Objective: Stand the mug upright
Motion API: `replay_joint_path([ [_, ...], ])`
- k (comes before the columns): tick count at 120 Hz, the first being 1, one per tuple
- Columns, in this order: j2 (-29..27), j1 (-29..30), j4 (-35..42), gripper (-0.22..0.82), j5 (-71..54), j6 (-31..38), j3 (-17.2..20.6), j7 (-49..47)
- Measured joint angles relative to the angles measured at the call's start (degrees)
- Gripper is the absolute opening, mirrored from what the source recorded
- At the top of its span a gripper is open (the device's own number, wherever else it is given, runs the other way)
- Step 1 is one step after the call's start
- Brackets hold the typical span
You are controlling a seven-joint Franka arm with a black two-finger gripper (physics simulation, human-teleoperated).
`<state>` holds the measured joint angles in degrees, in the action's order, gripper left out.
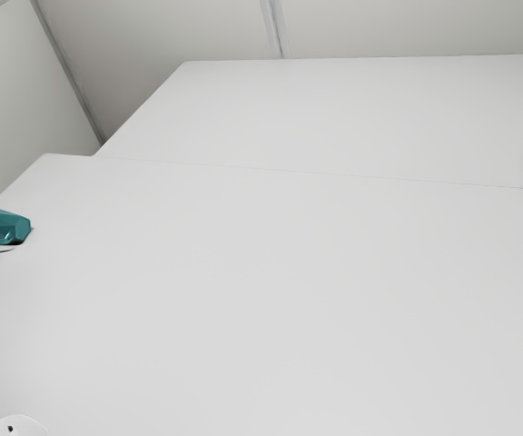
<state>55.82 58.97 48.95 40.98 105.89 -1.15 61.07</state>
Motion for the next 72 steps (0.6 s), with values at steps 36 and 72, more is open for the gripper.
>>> replay_joint_path([
  [36, 2.7, 0.0, -1.5, 0.6, 3.5, 5.3, 2.2, 5.1],
  [72, 4.5, 0.7, -1.5, 0.6, 6.5, 8.7, 4.4, 8.2],
])
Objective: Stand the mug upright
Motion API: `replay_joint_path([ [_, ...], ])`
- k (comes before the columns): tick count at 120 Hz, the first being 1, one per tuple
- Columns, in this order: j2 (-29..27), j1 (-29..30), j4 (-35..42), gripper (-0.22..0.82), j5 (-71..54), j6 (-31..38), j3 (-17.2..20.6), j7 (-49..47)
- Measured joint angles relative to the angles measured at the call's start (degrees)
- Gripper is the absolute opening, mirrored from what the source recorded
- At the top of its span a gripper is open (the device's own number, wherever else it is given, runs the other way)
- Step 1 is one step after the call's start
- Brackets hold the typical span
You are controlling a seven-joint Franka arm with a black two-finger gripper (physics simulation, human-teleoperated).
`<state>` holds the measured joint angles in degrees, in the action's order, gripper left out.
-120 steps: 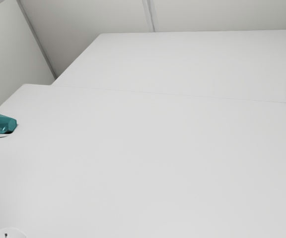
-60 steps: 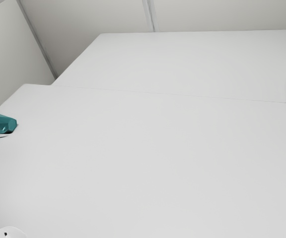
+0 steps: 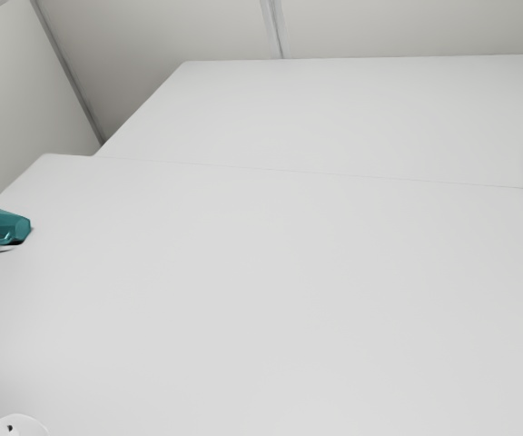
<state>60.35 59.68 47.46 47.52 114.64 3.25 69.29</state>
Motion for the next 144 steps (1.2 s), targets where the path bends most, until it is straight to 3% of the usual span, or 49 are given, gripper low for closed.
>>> replay_joint_path([
  [28, 0.7, 0.0, 0.5, 0.6, 1.8, 1.8, 2.3, 1.5],
  [96, 0.5, -0.5, 5.0, 0.6, 4.7, 2.5, 2.8, 3.5],
  [121, 0.2, -0.8, 5.1, 0.42, 5.1, 2.7, 3.3, 3.9],
  [144, -0.9, -1.8, 5.1, 0.01, 5.1, 3.0, 4.6, 4.0],
])
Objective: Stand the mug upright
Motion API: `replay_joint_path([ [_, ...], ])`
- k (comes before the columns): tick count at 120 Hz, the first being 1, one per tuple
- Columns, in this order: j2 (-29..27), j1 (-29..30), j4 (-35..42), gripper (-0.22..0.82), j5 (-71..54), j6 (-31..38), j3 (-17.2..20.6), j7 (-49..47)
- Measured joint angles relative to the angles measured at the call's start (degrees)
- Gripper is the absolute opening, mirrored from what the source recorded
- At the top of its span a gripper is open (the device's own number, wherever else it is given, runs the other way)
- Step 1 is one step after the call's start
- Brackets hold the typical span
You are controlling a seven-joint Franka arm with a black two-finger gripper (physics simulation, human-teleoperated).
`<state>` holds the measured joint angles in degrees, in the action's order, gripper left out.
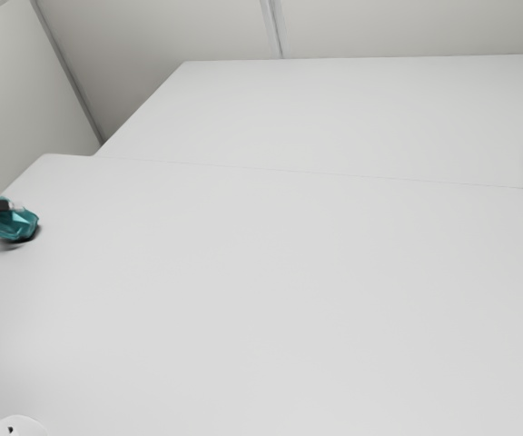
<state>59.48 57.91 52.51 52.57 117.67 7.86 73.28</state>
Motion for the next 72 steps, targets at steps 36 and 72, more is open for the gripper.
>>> replay_joint_path([
  [36, -4.0, -2.1, 2.4, -0.12, 0.1, 0.0, 0.7, -0.2],
  [72, -17.6, -9.0, 19.1, -0.16, -9.3, 2.6, -0.1, -4.4],
])
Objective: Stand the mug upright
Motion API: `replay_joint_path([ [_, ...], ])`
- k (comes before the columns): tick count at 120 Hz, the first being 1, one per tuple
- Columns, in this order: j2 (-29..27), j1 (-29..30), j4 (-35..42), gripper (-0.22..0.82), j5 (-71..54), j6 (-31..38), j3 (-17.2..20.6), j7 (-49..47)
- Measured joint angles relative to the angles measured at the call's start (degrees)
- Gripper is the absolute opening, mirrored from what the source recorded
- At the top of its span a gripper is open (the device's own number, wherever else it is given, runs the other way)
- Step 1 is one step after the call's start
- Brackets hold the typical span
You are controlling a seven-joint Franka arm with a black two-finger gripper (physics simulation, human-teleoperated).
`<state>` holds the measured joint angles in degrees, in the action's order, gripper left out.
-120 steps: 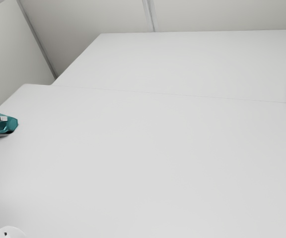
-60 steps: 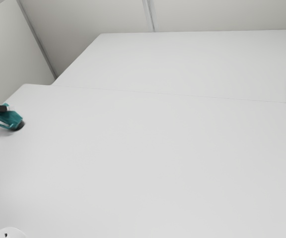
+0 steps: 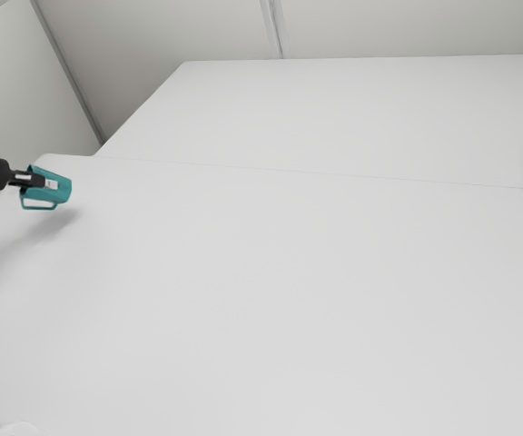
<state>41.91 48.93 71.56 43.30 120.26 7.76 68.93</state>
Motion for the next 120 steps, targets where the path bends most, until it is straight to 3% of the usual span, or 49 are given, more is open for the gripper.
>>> replay_joint_path([
  [31, -16.1, -11.3, 15.4, -0.16, -29.1, 1.8, -0.1, -16.5],
  [54, -26.9, -19.6, 27.8, -0.16, -43.6, 3.2, -0.1, -33.1],
  [97, -41.3, -35.8, 45.5, -0.15, -53.0, 5.0, -3.8, -64.9],
  [120, -45.3, -41.6, 51.4, -0.15, -53.9, 5.2, -3.9, -80.7],
])
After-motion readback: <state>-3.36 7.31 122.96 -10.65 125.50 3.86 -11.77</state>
